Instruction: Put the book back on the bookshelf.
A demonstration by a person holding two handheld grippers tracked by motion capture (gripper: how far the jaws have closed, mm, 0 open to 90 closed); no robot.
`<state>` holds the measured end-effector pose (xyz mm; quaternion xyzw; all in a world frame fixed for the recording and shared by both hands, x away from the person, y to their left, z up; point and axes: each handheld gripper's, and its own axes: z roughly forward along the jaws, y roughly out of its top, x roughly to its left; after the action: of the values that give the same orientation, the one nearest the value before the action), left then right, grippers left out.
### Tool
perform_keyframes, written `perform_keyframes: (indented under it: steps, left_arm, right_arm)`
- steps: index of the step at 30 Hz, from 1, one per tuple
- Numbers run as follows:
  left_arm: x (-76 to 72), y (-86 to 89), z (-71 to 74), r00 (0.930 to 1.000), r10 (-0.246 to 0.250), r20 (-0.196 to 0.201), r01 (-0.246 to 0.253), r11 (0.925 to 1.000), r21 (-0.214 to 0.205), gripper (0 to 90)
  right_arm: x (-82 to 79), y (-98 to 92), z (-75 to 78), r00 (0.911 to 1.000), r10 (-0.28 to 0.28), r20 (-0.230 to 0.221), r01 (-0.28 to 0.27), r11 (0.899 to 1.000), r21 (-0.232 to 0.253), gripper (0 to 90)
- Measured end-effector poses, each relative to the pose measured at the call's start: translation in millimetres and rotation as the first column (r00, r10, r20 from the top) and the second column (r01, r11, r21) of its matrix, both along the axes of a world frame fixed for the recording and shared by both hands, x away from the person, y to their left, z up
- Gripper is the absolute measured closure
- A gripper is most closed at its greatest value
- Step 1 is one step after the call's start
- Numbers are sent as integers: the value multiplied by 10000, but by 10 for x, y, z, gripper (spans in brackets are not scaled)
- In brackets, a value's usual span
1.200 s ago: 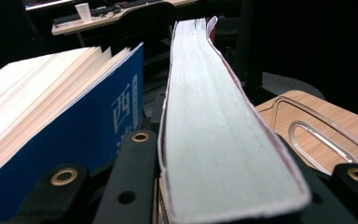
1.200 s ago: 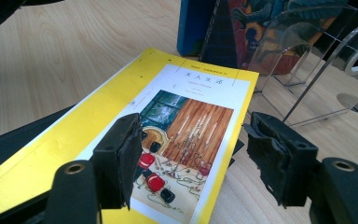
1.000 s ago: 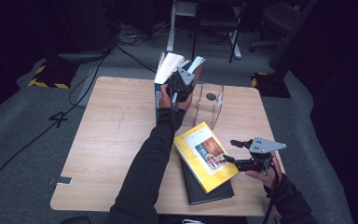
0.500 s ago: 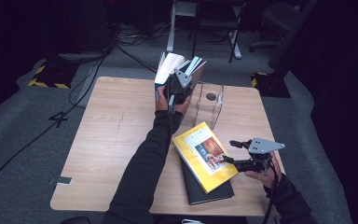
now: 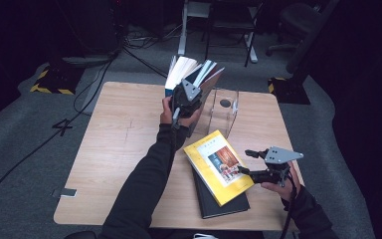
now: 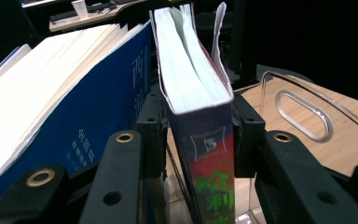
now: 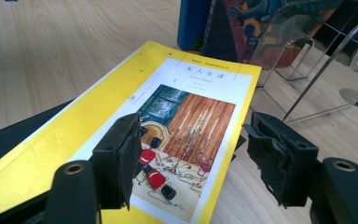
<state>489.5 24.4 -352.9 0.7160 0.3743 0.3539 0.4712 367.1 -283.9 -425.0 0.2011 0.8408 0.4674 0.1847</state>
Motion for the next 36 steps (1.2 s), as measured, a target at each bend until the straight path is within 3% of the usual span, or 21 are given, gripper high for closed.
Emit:
perform_keyframes:
  steps: [7, 20, 22, 36]
  left_arm:
    - [-106, 63, -21, 9993, -370, -11, 370, 9991, 185, 574]
    - [-264, 168, -83, 9958, -906, -125, 910, 9951, 383, 549]
    - [-298, 181, -103, 9938, -1113, -65, 1115, 9922, 561, 540]
    - [-497, 272, -267, 9854, -1611, -542, 1654, 9825, 861, 531]
  right_arm:
    - [1, 4, -3, 10000, 0, -29, 0, 10000, -5, 356]
    - [0, 26, -16, 10000, 36, -65, -37, 9999, -98, 355]
    - [-1, 26, -16, 10000, 22, -62, -23, 9999, -107, 355]
    - [2, 21, -27, 9999, 16, -148, -19, 9998, -205, 350]
